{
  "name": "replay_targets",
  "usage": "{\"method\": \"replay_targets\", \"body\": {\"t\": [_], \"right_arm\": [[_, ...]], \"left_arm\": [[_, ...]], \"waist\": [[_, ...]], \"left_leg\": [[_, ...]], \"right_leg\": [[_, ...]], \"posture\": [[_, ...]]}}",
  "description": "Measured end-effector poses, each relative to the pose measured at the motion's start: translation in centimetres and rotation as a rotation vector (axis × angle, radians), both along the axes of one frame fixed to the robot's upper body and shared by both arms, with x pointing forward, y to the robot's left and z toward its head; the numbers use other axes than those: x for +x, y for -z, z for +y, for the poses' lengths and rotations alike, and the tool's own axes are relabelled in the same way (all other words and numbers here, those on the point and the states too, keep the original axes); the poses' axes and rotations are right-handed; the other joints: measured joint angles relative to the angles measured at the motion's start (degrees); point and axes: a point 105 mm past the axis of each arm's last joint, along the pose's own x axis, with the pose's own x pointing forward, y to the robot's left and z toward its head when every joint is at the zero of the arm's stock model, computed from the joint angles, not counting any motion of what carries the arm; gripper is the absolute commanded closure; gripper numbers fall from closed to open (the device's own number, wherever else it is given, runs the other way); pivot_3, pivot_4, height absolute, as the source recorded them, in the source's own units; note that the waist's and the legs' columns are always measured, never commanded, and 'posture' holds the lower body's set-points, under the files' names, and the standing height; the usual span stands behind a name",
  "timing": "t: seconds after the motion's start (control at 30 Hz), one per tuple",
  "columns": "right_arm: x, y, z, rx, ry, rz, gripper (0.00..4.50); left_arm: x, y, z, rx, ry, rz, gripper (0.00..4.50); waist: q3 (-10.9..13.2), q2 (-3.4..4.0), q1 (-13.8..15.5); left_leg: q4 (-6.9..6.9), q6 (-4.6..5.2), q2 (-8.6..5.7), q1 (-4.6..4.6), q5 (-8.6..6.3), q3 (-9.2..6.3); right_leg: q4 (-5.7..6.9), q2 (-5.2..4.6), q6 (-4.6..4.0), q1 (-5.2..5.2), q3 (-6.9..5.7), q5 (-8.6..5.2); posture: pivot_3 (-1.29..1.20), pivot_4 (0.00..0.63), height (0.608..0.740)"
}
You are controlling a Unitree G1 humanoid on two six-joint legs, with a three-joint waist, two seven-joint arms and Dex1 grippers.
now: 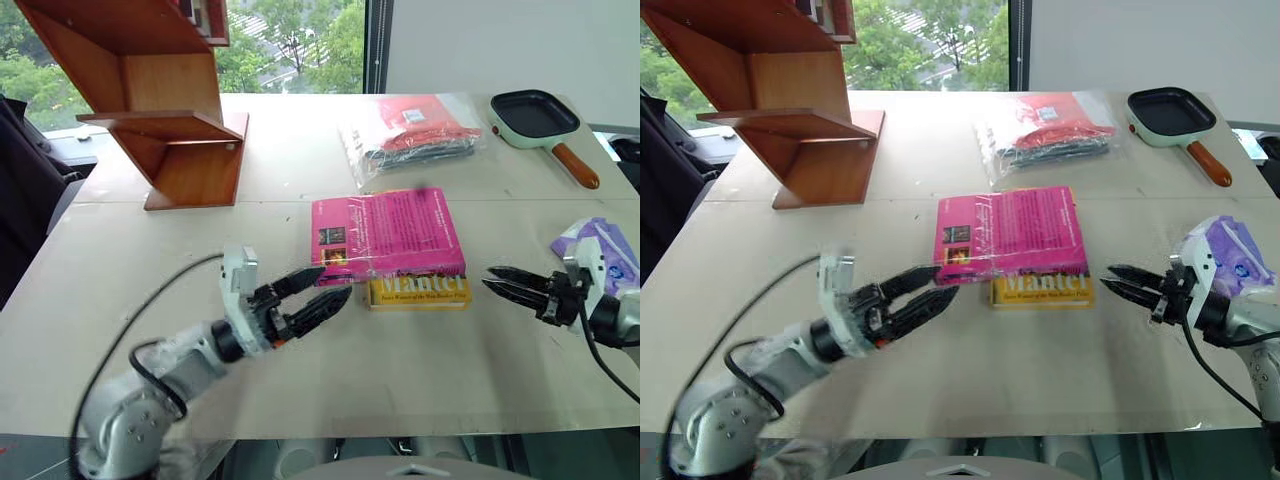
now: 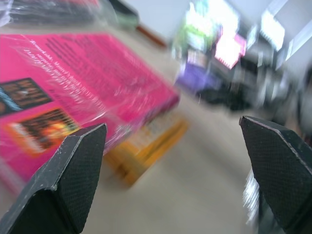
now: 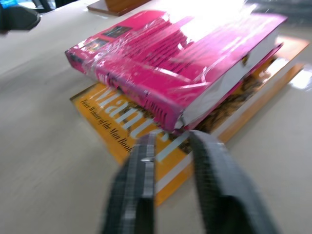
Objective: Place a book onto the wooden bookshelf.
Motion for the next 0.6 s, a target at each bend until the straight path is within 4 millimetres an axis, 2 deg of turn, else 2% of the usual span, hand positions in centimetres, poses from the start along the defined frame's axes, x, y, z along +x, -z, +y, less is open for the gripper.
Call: {"method": "replay_targets", "body": {"t": [0.07, 0.13, 0.17, 0.27, 0.33, 0.43, 0.53, 0.6], "right_arm": [[-0.4, -0.9, -0.4, -0.002, 0.006, -0.025, 1.33], [-0.9, -1.7, -0.5, 0.002, 0.004, -0.042, 0.36], [-1.1, -1.9, -0.4, 0.003, 0.002, -0.047, 0.01], [-2.0, -2.5, 0.0, 0.001, -0.023, -0.052, 0.01], [-2.6, -2.7, 0.3, -0.009, -0.053, -0.033, 0.01], [-3.7, -3.2, 0.8, -0.025, -0.1, -0.02, 0.01], [-4.7, -3.8, 0.6, -0.01, -0.098, -0.007, 0.01], [-5.2, -4.3, 0.3, -0.014, -0.083, -0.016, 0.01]], "left_arm": [[-0.5, 1.4, -0.6, -0.108, -0.068, 0.185, 0.0], [-0.1, 2.3, -0.4, -0.15, -0.146, 0.307, 0.0], [0.2, 2.9, -0.1, -0.159, -0.182, 0.361, 0.0], [1.8, 5.0, 0.9, -0.215, -0.281, 0.527, 0.0], [3.1, 5.0, 0.9, -0.279, -0.3, 0.562, 0.0], [4.3, 4.5, 0.3, -0.344, -0.269, 0.591, 0.0], [4.8, 4.9, -1.7, -0.352, -0.178, 0.635, 0.0], [5.2, 4.8, -2.3, -0.369, -0.147, 0.649, 0.0]], "waist": [[0.0, 0.0, 0.04], [-0.05, 0.06, 0.3], [-0.05, 0.07, 0.4], [-0.09, 0.1, 0.81], [-0.09, 0.07, 1.32], [-0.15, -0.03, 1.45], [-0.16, -0.02, 1.41], [-0.16, -0.02, 1.42]], "left_leg": [[0.0, 0.01, 0.02, 0.02, 0.0, -0.02], [-0.01, 0.07, 0.02, 0.08, -0.04, -0.03], [-0.01, 0.12, 0.02, 0.12, -0.07, -0.03], [0.04, 0.09, -0.01, 0.12, -0.05, -0.01], [0.12, 0.02, -0.04, 0.08, 0.0, -0.01], [0.15, 0.01, -0.06, 0.08, 0.0, -0.01], [0.15, 0.01, -0.09, 0.06, 0.0, -0.01], [0.15, 0.01, -0.08, 0.08, 0.01, -0.01]], "right_leg": [[0.04, 0.02, -0.01, 0.0, -0.03, 0.0], [0.08, 0.02, -0.01, 0.04, -0.04, -0.01], [0.08, 0.02, -0.02, 0.07, -0.05, -0.01], [0.08, 0.03, -0.02, 0.1, -0.04, -0.01], [0.08, 0.03, -0.01, 0.1, -0.05, -0.01], [0.06, 0.02, -0.01, 0.14, -0.06, -0.01], [0.03, 0.03, -0.01, 0.13, -0.05, -0.01], [0.04, 0.04, -0.01, 0.14, -0.05, -0.01]], "posture": [[0.0, 0.15, 0.72], [0.0, 0.15, 0.72], [0.0, 0.15, 0.72], [0.0, 0.15, 0.72], [0.0, 0.15, 0.72], [0.0, 0.15, 0.72], [0.0, 0.15, 0.72], [0.0, 0.15, 0.72]]}}
